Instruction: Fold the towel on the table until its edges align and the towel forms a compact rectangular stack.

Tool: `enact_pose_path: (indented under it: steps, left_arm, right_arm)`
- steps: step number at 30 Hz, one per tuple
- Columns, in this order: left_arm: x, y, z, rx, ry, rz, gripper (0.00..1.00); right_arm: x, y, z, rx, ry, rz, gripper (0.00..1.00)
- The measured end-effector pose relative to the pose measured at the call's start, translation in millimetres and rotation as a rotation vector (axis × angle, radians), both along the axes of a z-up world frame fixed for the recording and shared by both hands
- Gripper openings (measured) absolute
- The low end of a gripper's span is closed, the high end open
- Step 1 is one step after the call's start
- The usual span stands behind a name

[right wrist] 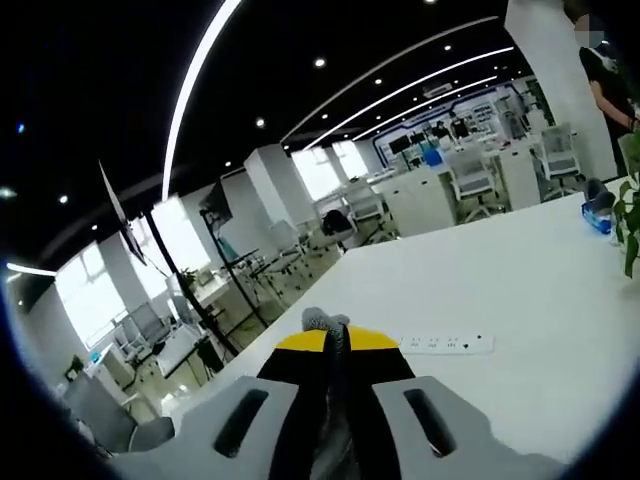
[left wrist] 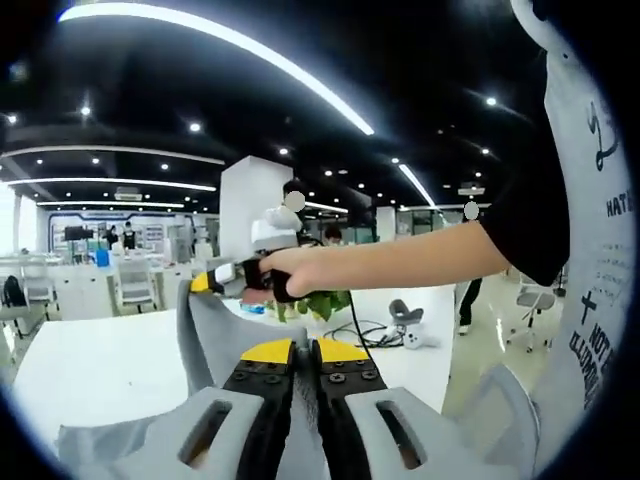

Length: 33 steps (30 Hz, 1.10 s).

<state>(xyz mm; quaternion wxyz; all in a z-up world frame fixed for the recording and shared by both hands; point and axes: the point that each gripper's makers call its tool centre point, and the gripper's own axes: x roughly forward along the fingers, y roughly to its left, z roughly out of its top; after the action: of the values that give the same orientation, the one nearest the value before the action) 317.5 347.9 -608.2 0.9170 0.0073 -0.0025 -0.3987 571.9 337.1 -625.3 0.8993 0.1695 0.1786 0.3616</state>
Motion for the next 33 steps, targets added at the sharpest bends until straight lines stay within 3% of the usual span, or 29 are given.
enact_pose_path:
  steps: [19, 33]
  left_arm:
    - [-6.2, 78, 7.1, -0.020, -0.007, 0.135, 0.07]
    - [-9.5, 118, 2.7, -0.035, 0.006, 0.233, 0.07]
  right_arm:
    - [-5, 83, 9.1, 0.021, -0.001, 0.083, 0.02]
    - [-10, 135, 6.4, 0.032, 0.009, 0.165, 0.02]
